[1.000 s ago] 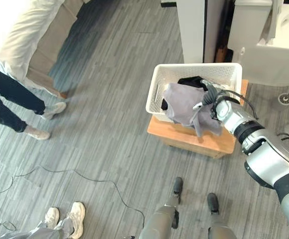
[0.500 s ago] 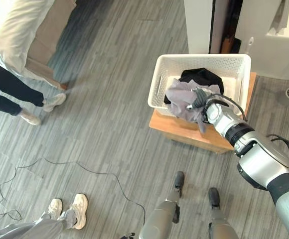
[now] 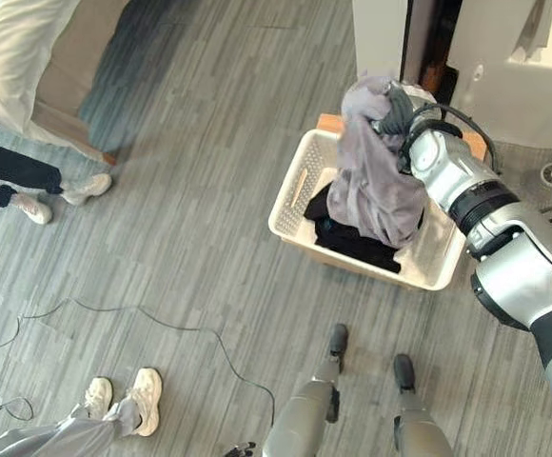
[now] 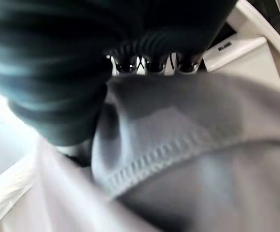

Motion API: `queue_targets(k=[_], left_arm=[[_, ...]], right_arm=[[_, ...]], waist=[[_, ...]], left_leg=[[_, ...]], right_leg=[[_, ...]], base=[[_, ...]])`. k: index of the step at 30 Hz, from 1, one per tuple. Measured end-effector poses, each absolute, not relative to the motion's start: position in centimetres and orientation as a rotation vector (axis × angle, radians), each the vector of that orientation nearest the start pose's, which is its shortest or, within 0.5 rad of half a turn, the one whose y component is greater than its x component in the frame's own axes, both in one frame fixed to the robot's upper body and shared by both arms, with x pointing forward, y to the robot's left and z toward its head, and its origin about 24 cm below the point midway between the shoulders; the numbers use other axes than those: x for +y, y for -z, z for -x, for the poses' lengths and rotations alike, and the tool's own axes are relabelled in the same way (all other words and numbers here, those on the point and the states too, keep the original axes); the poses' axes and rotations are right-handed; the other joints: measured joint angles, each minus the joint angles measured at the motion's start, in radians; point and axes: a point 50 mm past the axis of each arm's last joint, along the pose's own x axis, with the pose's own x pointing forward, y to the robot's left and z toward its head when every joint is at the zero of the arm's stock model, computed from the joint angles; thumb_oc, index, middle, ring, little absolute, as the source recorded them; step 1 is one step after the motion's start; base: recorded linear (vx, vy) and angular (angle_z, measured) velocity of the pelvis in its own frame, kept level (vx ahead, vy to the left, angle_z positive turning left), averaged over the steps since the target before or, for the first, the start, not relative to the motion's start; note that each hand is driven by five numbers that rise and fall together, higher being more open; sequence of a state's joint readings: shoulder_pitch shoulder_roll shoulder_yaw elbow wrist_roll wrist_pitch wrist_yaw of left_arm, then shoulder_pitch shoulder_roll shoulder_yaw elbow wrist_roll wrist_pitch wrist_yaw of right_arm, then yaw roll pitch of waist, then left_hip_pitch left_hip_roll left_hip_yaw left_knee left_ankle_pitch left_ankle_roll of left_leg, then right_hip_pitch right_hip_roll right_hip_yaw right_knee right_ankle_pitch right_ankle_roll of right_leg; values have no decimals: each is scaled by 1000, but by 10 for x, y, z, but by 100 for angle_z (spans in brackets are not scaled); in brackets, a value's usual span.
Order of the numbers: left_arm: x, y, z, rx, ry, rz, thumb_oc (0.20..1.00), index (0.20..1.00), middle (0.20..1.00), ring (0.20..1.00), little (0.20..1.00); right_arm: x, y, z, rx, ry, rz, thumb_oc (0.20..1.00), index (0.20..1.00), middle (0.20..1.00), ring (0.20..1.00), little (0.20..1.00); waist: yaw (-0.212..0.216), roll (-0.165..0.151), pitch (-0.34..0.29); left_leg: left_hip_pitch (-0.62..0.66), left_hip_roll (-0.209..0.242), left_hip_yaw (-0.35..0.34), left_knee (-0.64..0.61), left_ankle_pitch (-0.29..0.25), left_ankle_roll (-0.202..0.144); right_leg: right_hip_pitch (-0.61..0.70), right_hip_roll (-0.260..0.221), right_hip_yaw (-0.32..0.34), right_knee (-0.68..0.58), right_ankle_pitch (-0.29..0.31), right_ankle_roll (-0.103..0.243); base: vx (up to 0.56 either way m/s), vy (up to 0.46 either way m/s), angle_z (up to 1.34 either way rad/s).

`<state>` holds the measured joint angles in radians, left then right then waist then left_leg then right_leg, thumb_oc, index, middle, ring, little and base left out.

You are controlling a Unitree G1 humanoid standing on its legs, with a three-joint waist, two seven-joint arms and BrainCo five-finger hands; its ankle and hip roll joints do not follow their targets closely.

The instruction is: Pick up bed clothes into laundry basket.

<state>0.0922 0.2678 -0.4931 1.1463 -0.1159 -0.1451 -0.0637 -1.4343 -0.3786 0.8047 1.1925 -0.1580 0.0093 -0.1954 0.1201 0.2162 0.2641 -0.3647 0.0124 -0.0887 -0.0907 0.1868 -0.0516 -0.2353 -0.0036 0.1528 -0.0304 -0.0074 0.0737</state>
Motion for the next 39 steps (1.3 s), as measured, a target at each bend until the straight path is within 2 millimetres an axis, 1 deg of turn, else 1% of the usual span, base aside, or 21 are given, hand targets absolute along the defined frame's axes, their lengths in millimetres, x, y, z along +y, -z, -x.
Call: queue_targets(k=[4, 5, 7, 10, 12, 17, 19, 20, 21, 23, 24, 30, 34, 35, 36, 38, 39], left_arm=[[198, 166, -68, 1153, 278, -316, 1000, 1000, 1000, 1000, 1000], [198, 166, -68, 1153, 277, -315, 1000, 1000, 1000, 1000, 1000], [198, 166, -68, 1153, 275, -312, 1000, 1000, 1000, 1000, 1000], [198, 166, -68, 1152, 272, -312, 1000, 1000, 1000, 1000, 1000], [197, 166, -69, 1148, 268, -314, 1000, 1000, 1000, 1000, 1000], [194, 166, -70, 1142, 268, -311, 1000, 1000, 1000, 1000, 1000], [192, 165, -72, 1130, 280, -314, 1000, 1000, 1000, 1000, 1000], [192, 166, -72, 1130, 284, -318, 1000, 1000, 1000, 1000, 1000], [192, 166, -71, 1131, 285, -319, 1000, 1000, 1000, 1000, 1000], [192, 166, -72, 1131, 286, -320, 1000, 1000, 1000, 1000, 1000], [192, 166, -71, 1131, 286, -320, 1000, 1000, 1000, 1000, 1000], [192, 166, -71, 1132, 288, -322, 1000, 1000, 1000, 1000, 1000], [193, 166, -74, 1133, 292, -331, 1000, 1000, 1000, 1000, 1000], [194, 165, -77, 1129, 294, -334, 1000, 1000, 1000, 1000, 1000], [194, 164, -81, 1119, 291, -334, 1000, 1000, 1000, 1000, 1000], [194, 163, -88, 1105, 298, -335, 1000, 1000, 1000, 1000, 1000], [194, 162, -92, 1096, 300, -339, 1000, 1000, 1000, 1000, 1000]], right_arm=[[-117, -262, -430, -327, 49, 1219, 200, 200, 200, 200, 200], [-112, -262, -429, -337, 36, 1226, 200, 200, 200, 200, 200], [-110, -262, -429, -349, 29, 1234, 200, 200, 200, 200, 200], [-99, -258, -428, -361, -3, 1251, 200, 200, 200, 200, 200], [-100, -249, -428, -347, -15, 1272, 200, 200, 200, 200, 200], [-116, -203, -427, -228, -54, 1282, 200, 200, 200, 200, 200], [-126, -179, -424, -167, -72, 1292, 200, 200, 200, 200, 200], [-132, -166, -423, -113, -81, 1299, 485, 485, 485, 485, 485], [-136, -156, -421, -75, -91, 1309, 1000, 1000, 1000, 1000, 1000], [-142, -150, -421, -47, -90, 1339, 1000, 1000, 1000, 1000, 1000], [-141, -149, -420, -47, -93, 1353, 1000, 1000, 1000, 1000, 1000], [-138, -149, -420, -41, -114, 1352, 1000, 1000, 1000, 1000, 1000], [-145, -152, -421, -32, -99, 1349, 1000, 1000, 1000, 1000, 1000], [-149, -154, -422, -29, -92, 1352, 1000, 1000, 1000, 1000, 1000], [-153, -164, -423, -38, -77, 1356, 1000, 1000, 1000, 1000, 1000], [-151, -187, -426, -105, -58, 1350, 1000, 1000, 1000, 1000, 1000], [-147, -200, -427, -149, -53, 1335, 1000, 1000, 1000, 1000, 1000]], waist=[[1, 0, 0], [1, 0, 0], [1, 0, 0], [0, 0, 0], [-2, 1, -1], [-6, 1, -1], [-5, 2, -1], [-5, 3, 0], [-5, 5, 0], [-5, 7, 0], [-5, 7, 0], [-5, 8, 0], [-7, 9, -2], [-7, 10, -2], [-11, 10, -2], [-25, 9, -3], [-40, 6, -5]], left_leg=[[0, 6, 3, 0, 0, 0], [-1, 7, 4, 0, 0, 0], [-2, 9, 7, 0, 0, 0], [-3, 13, 18, 0, 0, 0], [-13, 15, 20, 0, 0, 0], [-15, 12, 20, 0, 0, 0], [-15, 12, 21, 0, 0, 0], [-16, 12, 21, 0, 0, 0], [-16, 12, 23, 0, 0, 0], [-16, 12, 23, 0, 0, 1], [-16, 13, 23, 0, 0, 1], [-11, 15, 23, 0, 1, 1], [7, 14, 23, 0, 1, 1], [15, 13, 22, 0, 1, 1], [26, 12, 22, 0, 1, 1], [36, 12, 21, 0, 1, 1], [40, 13, 22, 0, 1, 1]], right_leg=[[-2, 6, 6, -2, 1, 0], [-3, 8, 7, -2, 1, -1], [-5, 12, 10, -2, 4, -5], [-9, 15, 17, -1, 5, -6], [-23, 15, 20, 4, 5, -6], [-25, 14, 20, 5, 5, -6], [-26, 10, 19, 8, 4, -5], [-28, 11, 20, 8, 4, -5], [-29, 12, 21, 8, 4, -5], [-29, 13, 22, 8, 4, -5], [-29, 13, 22, 8, 4, -5], [-24, 14, 22, 8, 5, -6], [-7, 11, 21, 12, 5, -6], [1, 10, 20, 12, 5, -6], [12, 10, 19, 12, 5, -5], [21, 10, 18, 16, 5, -5], [24, 10, 18, 17, 7, -4]], base=[[3, -16, -5], [11, -10, -4], [7, -2, -5], [5, 5, -8], [6, 9, -6], [0, 0, 0], [0, 0, 0], [0, 0, 0], [-2, 12, -4], [2, 8, -2], [0, 0, 0], [0, 0, 0], [-3, 8, 0], [0, 0, 0], [0, 0, 0], [0, 0, 0], [0, 0, 0]])
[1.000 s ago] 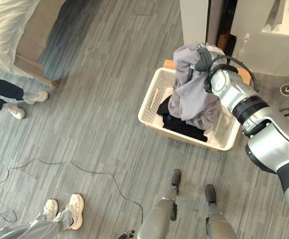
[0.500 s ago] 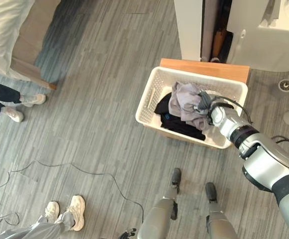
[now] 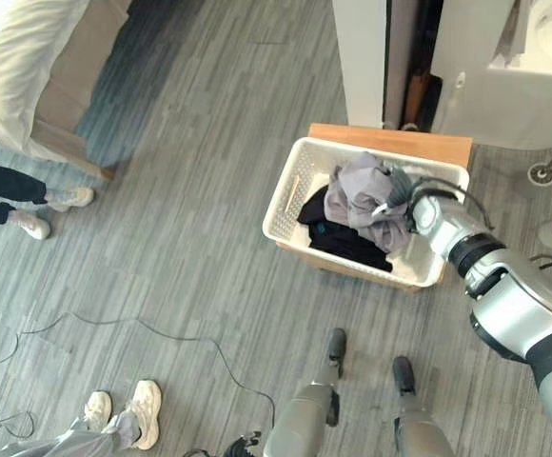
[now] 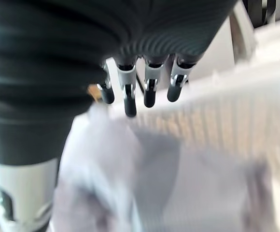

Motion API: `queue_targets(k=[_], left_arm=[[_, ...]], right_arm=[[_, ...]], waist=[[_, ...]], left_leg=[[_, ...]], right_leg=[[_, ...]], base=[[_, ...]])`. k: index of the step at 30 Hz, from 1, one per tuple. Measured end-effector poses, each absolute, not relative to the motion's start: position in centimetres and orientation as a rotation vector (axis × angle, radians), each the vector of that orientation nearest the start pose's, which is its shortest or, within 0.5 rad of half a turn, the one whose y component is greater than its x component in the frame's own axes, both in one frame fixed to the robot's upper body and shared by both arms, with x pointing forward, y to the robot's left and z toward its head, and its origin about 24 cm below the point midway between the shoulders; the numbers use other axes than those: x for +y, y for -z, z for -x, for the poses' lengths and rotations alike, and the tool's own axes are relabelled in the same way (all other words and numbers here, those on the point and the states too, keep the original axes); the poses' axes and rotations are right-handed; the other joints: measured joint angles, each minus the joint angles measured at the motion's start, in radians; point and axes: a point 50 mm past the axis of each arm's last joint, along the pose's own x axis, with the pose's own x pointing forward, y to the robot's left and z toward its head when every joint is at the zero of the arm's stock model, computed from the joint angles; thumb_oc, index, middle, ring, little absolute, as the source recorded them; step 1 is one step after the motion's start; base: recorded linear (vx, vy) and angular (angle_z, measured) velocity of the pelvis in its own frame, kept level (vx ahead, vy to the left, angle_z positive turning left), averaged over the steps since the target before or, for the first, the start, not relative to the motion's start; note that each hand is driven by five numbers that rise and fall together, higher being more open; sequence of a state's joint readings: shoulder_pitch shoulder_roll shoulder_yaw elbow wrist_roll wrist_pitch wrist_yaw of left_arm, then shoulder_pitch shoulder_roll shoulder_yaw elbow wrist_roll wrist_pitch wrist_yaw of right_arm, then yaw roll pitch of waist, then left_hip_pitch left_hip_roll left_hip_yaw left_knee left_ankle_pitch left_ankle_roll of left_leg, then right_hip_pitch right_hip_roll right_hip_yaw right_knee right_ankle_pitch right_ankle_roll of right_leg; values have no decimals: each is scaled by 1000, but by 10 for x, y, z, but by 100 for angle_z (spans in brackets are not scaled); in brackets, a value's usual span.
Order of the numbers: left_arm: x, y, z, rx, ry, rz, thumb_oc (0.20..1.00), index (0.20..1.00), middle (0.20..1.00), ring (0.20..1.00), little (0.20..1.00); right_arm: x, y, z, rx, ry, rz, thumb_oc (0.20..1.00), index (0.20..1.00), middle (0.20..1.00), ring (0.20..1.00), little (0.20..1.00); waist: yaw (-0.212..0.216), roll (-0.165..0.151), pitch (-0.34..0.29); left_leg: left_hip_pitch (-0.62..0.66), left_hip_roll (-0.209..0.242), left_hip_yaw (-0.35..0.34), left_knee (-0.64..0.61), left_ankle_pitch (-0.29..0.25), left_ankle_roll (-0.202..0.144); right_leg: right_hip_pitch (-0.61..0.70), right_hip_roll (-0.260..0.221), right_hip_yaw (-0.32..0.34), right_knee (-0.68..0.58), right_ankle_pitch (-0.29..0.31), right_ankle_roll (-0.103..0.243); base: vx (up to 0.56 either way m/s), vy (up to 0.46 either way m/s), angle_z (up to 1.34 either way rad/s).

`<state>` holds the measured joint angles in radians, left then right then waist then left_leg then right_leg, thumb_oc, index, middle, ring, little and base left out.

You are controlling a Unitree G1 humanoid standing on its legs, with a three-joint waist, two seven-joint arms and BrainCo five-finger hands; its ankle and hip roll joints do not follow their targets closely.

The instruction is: Pick up bed clothes into laundry basket.

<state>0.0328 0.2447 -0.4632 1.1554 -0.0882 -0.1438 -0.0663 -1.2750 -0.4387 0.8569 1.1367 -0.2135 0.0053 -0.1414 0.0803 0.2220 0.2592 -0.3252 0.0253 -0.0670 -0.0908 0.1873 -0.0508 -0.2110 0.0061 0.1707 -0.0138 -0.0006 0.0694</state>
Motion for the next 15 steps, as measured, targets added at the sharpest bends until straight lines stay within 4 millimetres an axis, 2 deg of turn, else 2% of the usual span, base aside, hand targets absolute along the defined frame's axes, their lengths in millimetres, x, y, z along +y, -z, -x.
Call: queue_targets(k=[2, 5, 6, 9, 11, 14, 15], left_arm=[[195, 160, -102, 1074, 318, -365, 1000, 1000, 1000, 1000, 1000], [208, 162, -92, 1121, 302, -386, 1000, 1000, 1000, 1000, 1000], [211, 162, -89, 1134, 308, -398, 1000, 1000, 1000, 1000, 1000], [222, 161, -85, 1157, 280, -406, 1000, 1000, 1000, 1000, 1000], [228, 162, -78, 1182, 274, -426, 1000, 1000, 1000, 1000, 1000], [234, 162, -69, 1210, 263, -433, 1000, 1000, 1000, 1000, 1000], [235, 163, -64, 1228, 256, -432, 1000, 1000, 1000, 1000, 1000]], right_arm=[[-147, -217, -426, -209, -36, 1283, 1000, 1000, 1000, 1000, 1000], [-147, -228, -424, -245, -47, 1229, 1000, 1000, 1000, 1000, 1000], [-151, -228, -425, -232, -36, 1211, 1000, 1000, 1000, 1000, 1000], [-179, -224, -424, -163, 18, 1159, 1000, 1000, 1000, 1000, 1000], [-202, -206, -419, -102, 44, 1065, 1000, 1000, 1000, 1000, 1000], [-231, -161, -402, 10, 31, 959, 1000, 1000, 1000, 1000, 1000], [-248, -123, -384, 78, 44, 817, 1000, 1000, 1000, 1000, 1000]], waist=[[-10, -12, -17], [-41, -51, -51], [-54, -61, -58], [-57, -83, -74], [-59, -108, -107], [-65, -143, -138], [-82, -153, -157]], left_leg=[[17, 0, 1, 0, 0, 0], [31, 1, 2, 0, -1, 0], [37, 2, 3, -1, -1, 0], [67, 3, 3, -1, -5, -4], [79, 4, 6, -1, -16, -11], [108, 3, 29, -2, -28, -7], [125, 0, 30, -2, -33, 2]], right_leg=[[15, 0, 1, 1, 0, 1], [29, 1, -1, 0, -1, 1], [36, 1, -1, -2, 1, 0], [65, 0, 0, -2, 1, -1], [75, 0, 1, -3, 0, -1], [95, -3, 17, 0, -15, -11], [117, -7, 25, -7, -8, -3]], base=[[-6, 11, -2], [0, 0, 0], [0, 25, -4], [-4, 11, 0], [0, 0, 0], [9, 11, -13], [41, 14, -18]])
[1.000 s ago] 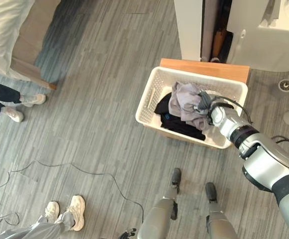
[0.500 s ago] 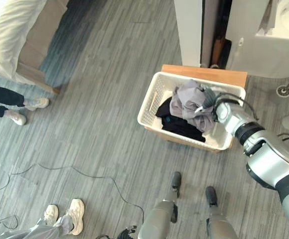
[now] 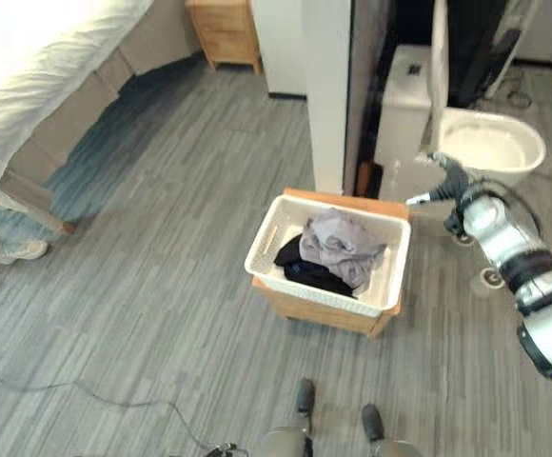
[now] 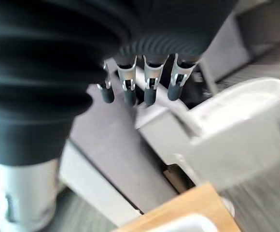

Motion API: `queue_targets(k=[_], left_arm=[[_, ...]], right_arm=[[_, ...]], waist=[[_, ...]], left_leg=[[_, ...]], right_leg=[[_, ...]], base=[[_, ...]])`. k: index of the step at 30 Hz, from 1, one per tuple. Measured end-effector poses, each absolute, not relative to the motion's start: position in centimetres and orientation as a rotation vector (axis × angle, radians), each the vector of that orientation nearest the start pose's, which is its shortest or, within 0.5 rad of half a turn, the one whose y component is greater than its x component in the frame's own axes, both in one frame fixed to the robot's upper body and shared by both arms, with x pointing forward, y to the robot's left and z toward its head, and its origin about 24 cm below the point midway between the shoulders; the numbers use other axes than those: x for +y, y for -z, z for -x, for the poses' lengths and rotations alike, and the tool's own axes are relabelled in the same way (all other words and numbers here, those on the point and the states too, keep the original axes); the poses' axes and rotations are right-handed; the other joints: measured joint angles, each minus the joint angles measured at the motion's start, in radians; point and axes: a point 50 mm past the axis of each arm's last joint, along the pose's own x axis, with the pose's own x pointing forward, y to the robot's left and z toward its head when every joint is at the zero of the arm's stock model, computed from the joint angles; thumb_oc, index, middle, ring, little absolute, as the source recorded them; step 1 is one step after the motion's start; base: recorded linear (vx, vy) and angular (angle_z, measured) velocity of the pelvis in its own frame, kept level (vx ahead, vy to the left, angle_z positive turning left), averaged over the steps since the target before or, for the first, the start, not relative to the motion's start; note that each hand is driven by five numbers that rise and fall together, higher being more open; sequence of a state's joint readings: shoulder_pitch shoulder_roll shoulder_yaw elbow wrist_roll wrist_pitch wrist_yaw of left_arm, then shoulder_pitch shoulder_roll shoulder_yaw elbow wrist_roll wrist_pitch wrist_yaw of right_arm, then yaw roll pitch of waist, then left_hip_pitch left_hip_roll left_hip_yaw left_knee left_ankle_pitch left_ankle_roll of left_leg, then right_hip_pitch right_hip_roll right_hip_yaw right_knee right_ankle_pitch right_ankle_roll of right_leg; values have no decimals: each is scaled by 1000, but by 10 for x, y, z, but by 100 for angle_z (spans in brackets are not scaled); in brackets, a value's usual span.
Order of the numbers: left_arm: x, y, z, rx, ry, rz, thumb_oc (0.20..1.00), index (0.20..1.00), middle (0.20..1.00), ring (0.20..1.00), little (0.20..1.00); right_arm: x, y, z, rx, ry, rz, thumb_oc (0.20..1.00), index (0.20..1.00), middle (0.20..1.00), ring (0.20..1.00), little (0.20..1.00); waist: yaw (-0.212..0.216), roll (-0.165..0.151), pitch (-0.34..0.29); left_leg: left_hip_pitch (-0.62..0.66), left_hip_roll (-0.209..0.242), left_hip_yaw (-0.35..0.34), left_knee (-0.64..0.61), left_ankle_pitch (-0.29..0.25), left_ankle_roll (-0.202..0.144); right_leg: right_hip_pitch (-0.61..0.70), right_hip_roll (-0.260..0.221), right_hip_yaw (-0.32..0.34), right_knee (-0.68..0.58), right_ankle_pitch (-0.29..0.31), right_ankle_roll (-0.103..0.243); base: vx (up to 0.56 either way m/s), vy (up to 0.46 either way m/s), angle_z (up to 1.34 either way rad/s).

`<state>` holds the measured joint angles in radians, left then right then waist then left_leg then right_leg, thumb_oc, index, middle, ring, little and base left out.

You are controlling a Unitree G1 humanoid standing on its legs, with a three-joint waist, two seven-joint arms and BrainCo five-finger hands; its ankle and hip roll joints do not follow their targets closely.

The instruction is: Pick up bed clothes into laundry basket.

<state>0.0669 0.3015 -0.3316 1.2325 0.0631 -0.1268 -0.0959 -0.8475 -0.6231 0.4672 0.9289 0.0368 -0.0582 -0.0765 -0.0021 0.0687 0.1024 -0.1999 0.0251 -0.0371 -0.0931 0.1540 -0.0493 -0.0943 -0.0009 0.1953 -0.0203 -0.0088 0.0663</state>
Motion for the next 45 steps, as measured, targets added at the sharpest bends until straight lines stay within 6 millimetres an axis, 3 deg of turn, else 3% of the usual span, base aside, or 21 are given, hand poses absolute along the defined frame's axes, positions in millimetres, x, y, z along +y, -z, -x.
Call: queue_targets(k=[1, 3, 4, 6, 9, 11, 12, 15, 18, 22, 27, 30, 33, 37, 45], left_arm=[[237, 163, -58, 1248, 239, -418, 1000, 1000, 1000, 1000, 1000], [239, 164, -51, 1266, 243, -424, 1000, 1000, 1000, 1000, 1000], [240, 164, -44, 1282, 217, -402, 1000, 1000, 1000, 1000, 1000], [240, 165, -40, 1290, 198, -381, 1000, 1000, 1000, 1000, 1000], [237, 166, -45, 1282, 207, -391, 1000, 1000, 1000, 1000, 1000], [237, 166, -44, 1287, 211, -402, 1000, 1000, 1000, 1000, 1000], [236, 165, -50, 1273, 211, -410, 1000, 1000, 1000, 1000, 1000], [233, 163, -70, 1218, 205, -408, 1000, 1000, 1000, 1000, 1000], [221, 164, -78, 1181, 199, -373, 1000, 1000, 1000, 1000, 1000], [218, 167, -72, 1222, 196, -369, 1000, 1000, 1000, 1000, 1000], [221, 168, -64, 1252, 170, -355, 1000, 1000, 1000, 1000, 1000], [221, 168, -65, 1249, 173, -354, 1000, 1000, 1000, 1000, 1000], [221, 168, -63, 1255, 173, -353, 1000, 1000, 1000, 1000, 1000], [220, 168, -65, 1249, 173, -346, 1000, 1000, 1000, 1000, 1000], [210, 169, -71, 1230, 204, -341, 1000, 1000, 1000, 1000, 1000]], right_arm=[[-269, -70, -352, 213, 67, 685, 1000, 1000, 1000, 1000, 1000], [-283, -23, -313, 340, 78, 593, 1000, 1000, 1000, 1000, 1000], [-289, 21, -270, 475, 93, 489, 1000, 1000, 1000, 1000, 1000], [-291, 47, -242, 578, 103, 424, 1000, 1000, 1000, 1000, 1000], [-293, 67, -214, 625, 163, 281, 1000, 1000, 1000, 1000, 1000], [-284, 79, -204, 658, 176, 198, 1000, 1000, 1000, 1000, 1000], [-277, 92, -190, 682, 206, 96, 1000, 1000, 1000, 1000, 1000], [-257, 112, -170, 764, 165, 28, 1000, 1000, 1000, 1000, 1000], [-259, 125, -154, 854, 189, 34, 1000, 1000, 1000, 1000, 1000], [-269, 148, -104, 1103, 270, 65, 1000, 1000, 1000, 1000, 1000], [-290, 152, -52, 1292, 345, 126, 1000, 1000, 1000, 1000, 1000], [-308, 147, -35, 1335, 397, 157, 1000, 1000, 1000, 1000, 1000], [-317, 144, -27, 1361, 434, 174, 1000, 1000, 1000, 1000, 1000], [-312, 146, -24, 1368, 429, 166, 1000, 1000, 1000, 1000, 1000], [-294, 152, -45, 1321, 353, 156, 1000, 1000, 1000, 1000, 1000]], waist=[[-23, -4, -21], [-36, 4, -37], [-62, 16, -49], [-80, 30, -60], [-99, 35, -81], [-104, 40, -107], [-104, 30, -116], [-103, 32, -127], [-103, 28, -132], [-103, 21, -138], [-107, 13, -133], [-109, 18, -134], [-111, 23, -137], [-119, 22, -136], [-129, 20, -135]], left_leg=[[20, -2, 1, -5, -7, 7], [29, -2, 7, -6, -12, 10], [37, 1, 12, -6, -15, 11], [43, 7, 28, -6, -18, 10], [44, 15, 30, -7, -22, 6], [43, 23, 36, -7, -25, 2], [43, 27, 34, -7, -27, -1], [38, 31, 26, -6, -27, -2], [43, 28, 26, -6, -27, -1], [46, 26, 22, -6, -27, 0], [64, 24, 23, -6, -35, 0], [64, 24, 23, -6, -36, 1], [64, 26, 23, -6, -36, 0], [62, 28, 26, -6, -37, -1], [63, 26, 32, -6, -39, -1]], right_leg=[[21, -4, 3, -8, -3, 0], [35, -5, 5, -16, -2, -4], [49, -4, 7, -32, 6, -8], [58, -1, 21, -57, 17, -10], [65, 3, 28, -78, 29, -17], [61, 10, 35, -78, 31, -21], [63, 15, 30, -79, 31, -26], [63, 20, 21, -78, 33, -30], [66, 17, 21, -78, 30, -27], [73, 15, 17, -79, 25, -23], [88, 13, 18, -79, 16, -26], [89, 13, 19, -79, 13, -29], [88, 15, 19, -80, 12, -31], [86, 16, 21, -79, 13, -33], [83, 14, 29, -79, 13, -32]], base=[[29, 15, -11], [34, 10, -10], [40, 4, -9], [19, 1, -23], [0, -2, -10], [5, -14, -6], [0, 0, 0], [10, -19, 9], [1, -6, 3], [19, -9, 5], [20, -7, -1], [0, 0, 0], [0, 0, 0], [0, 0, 0], [0, -3, -2]])
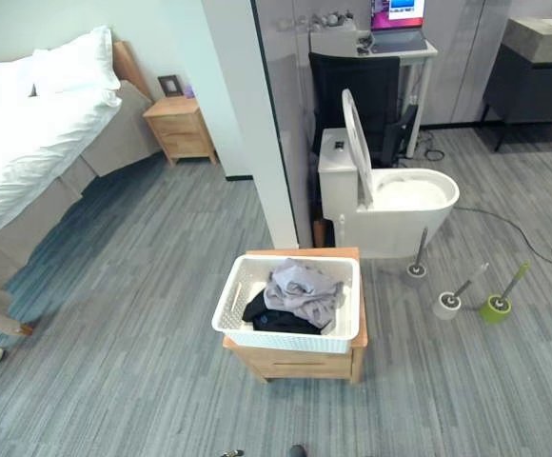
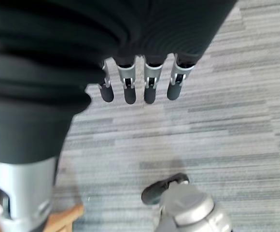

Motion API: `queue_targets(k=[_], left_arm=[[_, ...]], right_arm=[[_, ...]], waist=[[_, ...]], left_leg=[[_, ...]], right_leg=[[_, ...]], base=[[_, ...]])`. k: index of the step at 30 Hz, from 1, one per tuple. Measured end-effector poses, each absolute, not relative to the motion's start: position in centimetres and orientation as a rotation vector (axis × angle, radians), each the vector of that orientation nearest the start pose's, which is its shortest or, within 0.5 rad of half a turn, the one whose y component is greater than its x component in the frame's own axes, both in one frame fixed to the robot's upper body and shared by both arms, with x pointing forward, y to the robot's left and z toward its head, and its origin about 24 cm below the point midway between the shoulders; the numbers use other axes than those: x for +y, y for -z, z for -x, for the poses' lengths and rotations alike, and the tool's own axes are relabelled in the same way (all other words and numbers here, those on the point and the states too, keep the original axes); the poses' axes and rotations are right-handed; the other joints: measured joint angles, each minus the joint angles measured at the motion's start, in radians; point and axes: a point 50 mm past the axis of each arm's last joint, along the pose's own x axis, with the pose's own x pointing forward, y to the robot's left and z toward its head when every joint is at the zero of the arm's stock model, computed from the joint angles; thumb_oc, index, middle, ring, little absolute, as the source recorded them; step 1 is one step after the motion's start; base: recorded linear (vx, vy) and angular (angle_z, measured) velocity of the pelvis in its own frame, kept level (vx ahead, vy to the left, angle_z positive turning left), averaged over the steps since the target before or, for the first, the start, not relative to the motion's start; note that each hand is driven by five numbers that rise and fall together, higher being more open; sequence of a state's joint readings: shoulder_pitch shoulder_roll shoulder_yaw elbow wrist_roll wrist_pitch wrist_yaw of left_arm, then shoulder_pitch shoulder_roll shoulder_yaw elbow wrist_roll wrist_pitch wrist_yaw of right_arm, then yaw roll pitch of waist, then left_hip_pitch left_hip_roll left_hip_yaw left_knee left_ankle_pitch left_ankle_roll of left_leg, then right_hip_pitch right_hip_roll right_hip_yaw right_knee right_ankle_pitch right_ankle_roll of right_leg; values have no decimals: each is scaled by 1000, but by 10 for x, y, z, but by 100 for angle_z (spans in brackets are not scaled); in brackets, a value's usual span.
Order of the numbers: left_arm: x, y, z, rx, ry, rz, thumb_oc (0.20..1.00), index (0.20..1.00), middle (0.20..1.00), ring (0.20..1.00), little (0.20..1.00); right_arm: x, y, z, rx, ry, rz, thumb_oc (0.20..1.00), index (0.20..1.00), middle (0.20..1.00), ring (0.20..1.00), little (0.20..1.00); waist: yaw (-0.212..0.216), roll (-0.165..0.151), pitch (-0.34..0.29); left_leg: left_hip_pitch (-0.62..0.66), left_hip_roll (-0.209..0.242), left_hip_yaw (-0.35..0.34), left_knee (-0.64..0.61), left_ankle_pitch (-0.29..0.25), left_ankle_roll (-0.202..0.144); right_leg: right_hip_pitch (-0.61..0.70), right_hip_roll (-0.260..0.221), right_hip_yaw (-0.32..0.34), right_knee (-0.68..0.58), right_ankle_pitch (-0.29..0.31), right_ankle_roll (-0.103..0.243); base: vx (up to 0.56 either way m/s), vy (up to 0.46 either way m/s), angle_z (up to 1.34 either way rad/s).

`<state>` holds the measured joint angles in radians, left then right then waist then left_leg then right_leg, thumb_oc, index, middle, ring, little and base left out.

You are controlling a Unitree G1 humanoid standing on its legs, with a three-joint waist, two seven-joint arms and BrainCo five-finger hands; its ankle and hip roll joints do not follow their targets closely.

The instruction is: Pick up bed clothes into laundry basket.

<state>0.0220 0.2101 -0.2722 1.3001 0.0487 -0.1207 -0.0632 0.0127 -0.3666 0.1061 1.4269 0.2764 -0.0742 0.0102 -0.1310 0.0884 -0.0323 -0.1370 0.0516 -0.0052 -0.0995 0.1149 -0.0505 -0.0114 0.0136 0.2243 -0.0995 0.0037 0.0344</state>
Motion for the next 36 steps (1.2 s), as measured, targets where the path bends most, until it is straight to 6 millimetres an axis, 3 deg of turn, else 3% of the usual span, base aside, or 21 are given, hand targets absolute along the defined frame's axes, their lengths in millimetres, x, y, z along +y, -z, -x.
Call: queue_targets(k=[9, 36], left_arm=[[209, 170, -69, 1237, 200, -340, 1000, 1000, 1000, 1000, 1000], [210, 169, -71, 1233, 193, -345, 1000, 1000, 1000, 1000, 1000]], right_arm=[[-293, 151, -60, 1289, 327, 173, 1000, 1000, 1000, 1000, 1000], [-290, 151, -59, 1305, 273, 222, 1000, 1000, 1000, 1000, 1000]], waist=[[3, -1, 2], [3, -8, 21]], left_leg=[[3, 1, -3, 0, -3, -3], [19, 2, -1, 0, -10, -3]], right_leg=[[5, 2, -3, 0, -1, 2], [19, 2, -3, 0, -4, 2]], base=[[0, 0, 0], [0, 0, 0]])
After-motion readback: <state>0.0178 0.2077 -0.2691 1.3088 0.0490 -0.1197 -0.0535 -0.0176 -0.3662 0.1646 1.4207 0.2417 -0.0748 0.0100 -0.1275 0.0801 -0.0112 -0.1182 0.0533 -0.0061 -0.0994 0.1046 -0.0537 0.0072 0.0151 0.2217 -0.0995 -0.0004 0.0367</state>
